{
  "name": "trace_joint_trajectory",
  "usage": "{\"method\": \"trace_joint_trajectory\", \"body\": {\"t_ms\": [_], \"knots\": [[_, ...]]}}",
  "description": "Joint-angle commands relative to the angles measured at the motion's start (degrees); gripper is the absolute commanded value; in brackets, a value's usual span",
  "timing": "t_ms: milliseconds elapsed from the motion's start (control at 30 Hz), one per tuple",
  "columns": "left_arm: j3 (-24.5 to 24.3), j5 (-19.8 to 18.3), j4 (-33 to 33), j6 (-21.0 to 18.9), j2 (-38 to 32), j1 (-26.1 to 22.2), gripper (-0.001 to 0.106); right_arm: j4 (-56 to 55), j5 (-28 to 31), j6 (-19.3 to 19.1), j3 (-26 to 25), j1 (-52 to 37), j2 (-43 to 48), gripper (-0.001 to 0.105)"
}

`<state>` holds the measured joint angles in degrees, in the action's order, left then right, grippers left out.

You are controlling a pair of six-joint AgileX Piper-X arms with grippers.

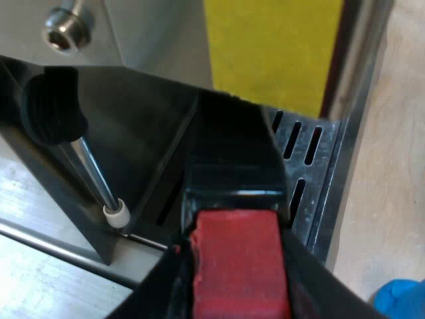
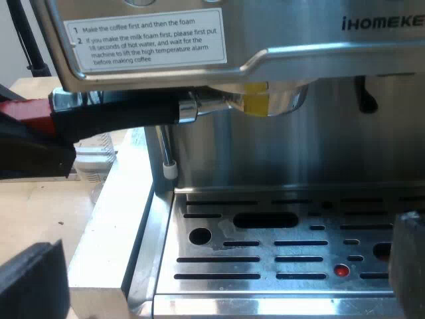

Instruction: Put the handle in the coffee machine

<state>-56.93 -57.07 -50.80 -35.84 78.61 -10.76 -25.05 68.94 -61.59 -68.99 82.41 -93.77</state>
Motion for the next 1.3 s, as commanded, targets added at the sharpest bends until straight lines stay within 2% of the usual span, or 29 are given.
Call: {"method": "trace_joint_trajectory", "body": {"t_ms": [33, 333, 500, 633, 800, 1033, 1133, 1300], "knots": [[-1.4, -12.0, 3.6, -3.4, -1.7, 0.1, 0.000, 0.4, 0.8, 0.0, -0.5, -0.2, 0.1, 0.105], [-1.4, -13.4, -3.9, -4.0, -1.7, 0.1, 0.000, 0.4, 0.8, 0.0, -0.5, -0.2, 0.1, 0.105], [-1.4, -19.0, -5.2, -4.2, -1.7, 0.1, 0.000, 0.4, 0.8, 0.0, -0.5, -0.2, 0.1, 0.105], [-1.4, -20.2, -5.2, -4.1, -1.7, 0.1, 0.000, 0.4, 0.8, 0.0, -0.5, -0.2, 0.1, 0.105], [-0.4, -20.2, -5.2, 1.5, -1.7, 0.1, 0.000, 0.4, 0.8, 0.0, 0.1, -1.2, 0.1, 0.105], [0.6, -20.6, -4.5, 3.3, -1.7, 0.1, 0.000, 0.9, 0.8, 0.1, 3.9, -4.6, 0.1, 0.105], [0.6, -22.5, -4.3, 5.0, -1.7, 0.1, 0.000, 1.4, 0.5, 0.1, 4.8, -6.1, 0.1, 0.105], [0.6, -23.5, -4.8, 5.1, -1.7, 0.1, 0.000, 8.8, -0.2, 0.1, 7.2, -8.6, 0.1, 0.105]]}}
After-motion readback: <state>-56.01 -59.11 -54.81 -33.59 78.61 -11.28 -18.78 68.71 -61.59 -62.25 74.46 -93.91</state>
